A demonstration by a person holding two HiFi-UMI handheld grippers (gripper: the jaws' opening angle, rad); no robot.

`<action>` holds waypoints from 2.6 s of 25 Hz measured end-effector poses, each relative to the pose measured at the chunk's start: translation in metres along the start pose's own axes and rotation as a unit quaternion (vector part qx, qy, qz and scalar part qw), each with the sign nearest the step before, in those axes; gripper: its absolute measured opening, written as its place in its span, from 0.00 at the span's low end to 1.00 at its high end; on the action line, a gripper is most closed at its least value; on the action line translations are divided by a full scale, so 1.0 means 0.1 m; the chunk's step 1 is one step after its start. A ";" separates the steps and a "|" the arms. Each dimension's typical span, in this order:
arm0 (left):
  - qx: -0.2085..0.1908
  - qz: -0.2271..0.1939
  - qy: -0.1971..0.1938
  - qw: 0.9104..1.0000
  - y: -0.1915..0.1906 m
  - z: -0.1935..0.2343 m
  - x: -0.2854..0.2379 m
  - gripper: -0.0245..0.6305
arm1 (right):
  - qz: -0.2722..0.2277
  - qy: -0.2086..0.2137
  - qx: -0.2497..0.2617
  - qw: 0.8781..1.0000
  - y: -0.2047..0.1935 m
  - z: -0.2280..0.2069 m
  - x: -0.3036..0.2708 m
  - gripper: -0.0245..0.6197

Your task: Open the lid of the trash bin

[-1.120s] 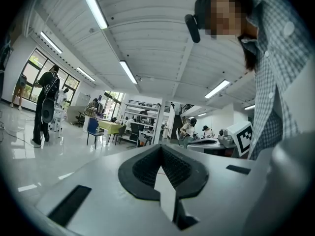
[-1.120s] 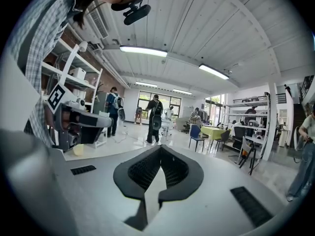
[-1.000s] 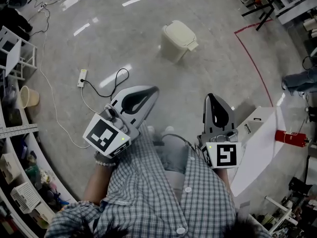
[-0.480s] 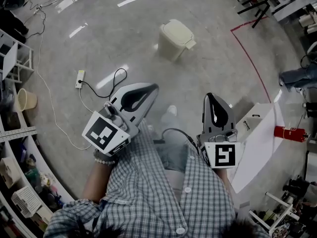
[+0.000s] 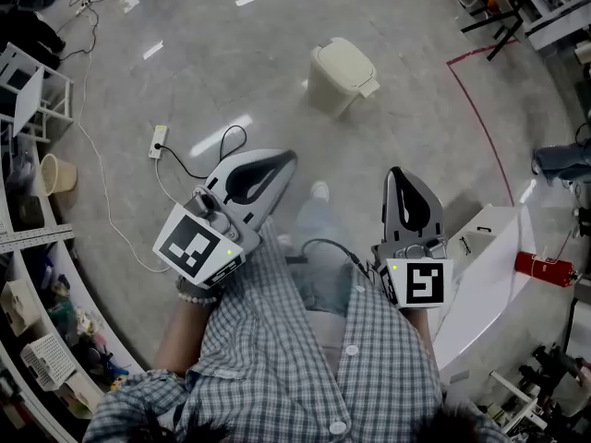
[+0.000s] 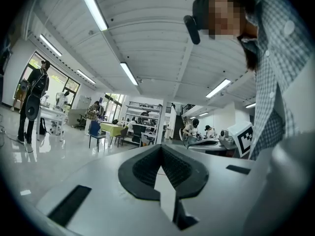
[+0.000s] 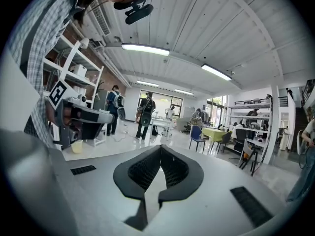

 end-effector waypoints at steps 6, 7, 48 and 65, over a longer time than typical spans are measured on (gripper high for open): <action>0.006 0.006 0.024 1.000 0.00 0.18 -0.26 0.04 | 0.003 0.027 -0.008 1.000 -0.04 -0.23 -0.44 0.07; 0.007 0.008 0.029 1.000 0.00 0.21 -0.31 0.04 | 0.002 0.033 -0.009 0.999 -0.04 -0.26 -0.52 0.07; -0.057 -0.001 0.128 0.990 0.46 1.40 -1.69 0.04 | -0.053 0.085 -0.025 0.995 -0.10 -1.57 -2.48 0.07; -0.044 0.005 0.029 0.999 0.64 2.84 -2.00 0.04 | -0.019 -0.001 -0.020 1.000 0.08 -1.35 -3.34 0.07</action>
Point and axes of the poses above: the fingertips, and each gripper's own axes: x backward along the fingers, z to its left, y out of its top, the point moved 10 cm from there along x, backward along the fingers, and after that the axes turned 12 degrees about -y, right-handed, at the moved point
